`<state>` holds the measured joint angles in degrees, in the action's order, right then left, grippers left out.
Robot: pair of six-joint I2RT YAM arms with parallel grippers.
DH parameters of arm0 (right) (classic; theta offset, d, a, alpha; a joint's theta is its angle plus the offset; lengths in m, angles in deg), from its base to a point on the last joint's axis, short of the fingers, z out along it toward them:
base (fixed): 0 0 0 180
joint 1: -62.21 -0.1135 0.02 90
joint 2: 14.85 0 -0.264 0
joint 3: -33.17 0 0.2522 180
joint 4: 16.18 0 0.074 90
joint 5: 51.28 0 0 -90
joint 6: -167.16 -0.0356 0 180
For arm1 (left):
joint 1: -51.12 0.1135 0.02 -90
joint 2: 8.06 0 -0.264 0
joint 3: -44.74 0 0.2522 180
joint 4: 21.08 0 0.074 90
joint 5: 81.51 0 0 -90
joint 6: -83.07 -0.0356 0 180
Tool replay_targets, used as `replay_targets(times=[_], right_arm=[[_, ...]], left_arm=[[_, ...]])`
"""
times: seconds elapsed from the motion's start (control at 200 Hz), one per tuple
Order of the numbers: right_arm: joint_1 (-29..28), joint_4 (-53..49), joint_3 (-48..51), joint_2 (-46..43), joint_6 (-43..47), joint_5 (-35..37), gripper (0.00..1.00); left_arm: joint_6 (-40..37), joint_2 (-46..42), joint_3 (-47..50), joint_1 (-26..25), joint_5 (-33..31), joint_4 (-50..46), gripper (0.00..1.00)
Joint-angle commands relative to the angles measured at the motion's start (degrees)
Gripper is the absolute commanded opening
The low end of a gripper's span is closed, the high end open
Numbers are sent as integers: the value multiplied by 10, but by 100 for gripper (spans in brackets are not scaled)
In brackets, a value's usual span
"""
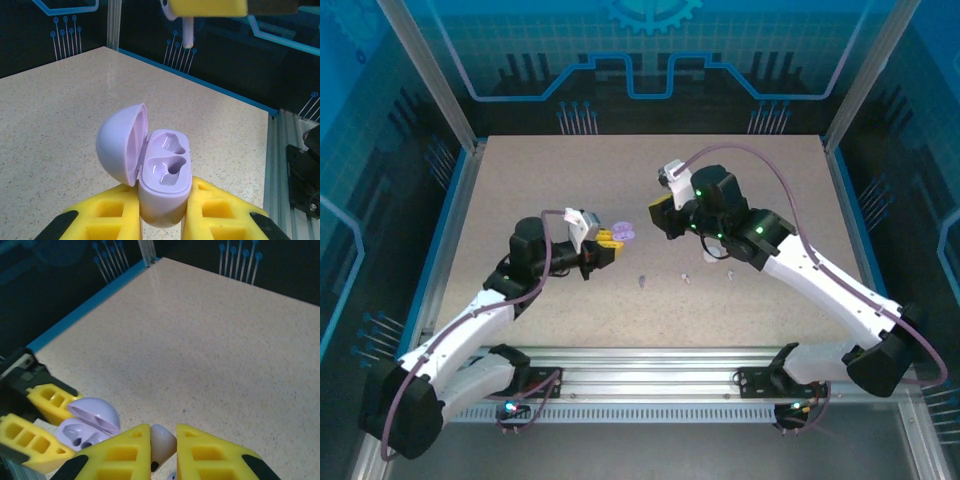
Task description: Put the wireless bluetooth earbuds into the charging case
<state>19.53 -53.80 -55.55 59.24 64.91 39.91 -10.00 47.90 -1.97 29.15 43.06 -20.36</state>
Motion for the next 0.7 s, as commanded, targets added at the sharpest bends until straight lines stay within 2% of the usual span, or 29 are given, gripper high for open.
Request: replay_targets(times=[0.0,0.305,0.695], right_arm=[[3,47,13,-6,47,-58,16],[-20,135,32,16,130,-167,16],[-24,138,39,40,176,-204,16]], left_arm=[[-6,5,-19,-6,25,24,19],[15,12,-19,-9,45,51,19],[18,1,-21,-9,46,50,19]])
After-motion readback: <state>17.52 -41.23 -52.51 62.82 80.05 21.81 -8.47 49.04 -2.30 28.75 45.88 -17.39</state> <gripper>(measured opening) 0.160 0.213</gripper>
